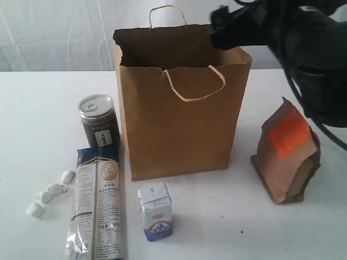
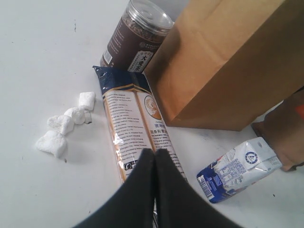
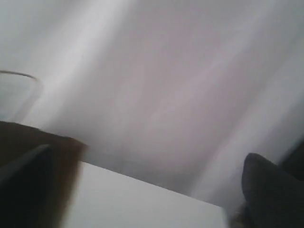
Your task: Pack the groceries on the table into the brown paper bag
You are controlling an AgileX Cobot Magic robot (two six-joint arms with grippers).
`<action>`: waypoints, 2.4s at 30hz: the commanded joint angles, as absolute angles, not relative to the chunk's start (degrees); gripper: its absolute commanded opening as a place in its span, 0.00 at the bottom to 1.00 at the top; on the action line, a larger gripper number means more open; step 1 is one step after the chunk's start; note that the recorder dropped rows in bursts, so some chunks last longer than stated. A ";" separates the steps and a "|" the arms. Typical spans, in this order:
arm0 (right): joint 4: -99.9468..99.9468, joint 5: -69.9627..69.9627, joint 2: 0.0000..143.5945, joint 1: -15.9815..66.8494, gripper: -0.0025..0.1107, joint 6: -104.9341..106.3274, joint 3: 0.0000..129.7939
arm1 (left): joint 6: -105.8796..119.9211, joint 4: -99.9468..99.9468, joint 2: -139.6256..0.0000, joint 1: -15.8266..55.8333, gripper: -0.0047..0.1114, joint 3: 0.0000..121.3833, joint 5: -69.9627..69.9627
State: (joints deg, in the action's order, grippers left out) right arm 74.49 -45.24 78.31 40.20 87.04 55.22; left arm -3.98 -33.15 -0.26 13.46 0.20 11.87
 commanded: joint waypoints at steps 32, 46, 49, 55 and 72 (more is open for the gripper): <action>93.18 -34.99 75.04 -5.29 0.95 79.34 51.09 | -4.00 -33.77 0.00 13.98 0.04 0.00 11.99; 85.81 -13.08 65.46 -5.18 0.95 118.77 51.21 | -4.00 -33.77 0.00 13.98 0.04 0.00 11.99; 86.87 -17.20 64.01 -5.18 0.95 112.60 50.77 | -4.00 -33.77 0.00 13.98 0.04 0.00 11.99; 17.62 -5.41 61.39 -5.04 0.95 37.92 43.77 | -4.00 -33.77 0.00 13.98 0.04 0.00 11.99; 0.39 16.36 60.01 -4.63 0.02 -12.60 22.70 | -4.00 -33.77 0.00 13.98 0.04 0.00 11.99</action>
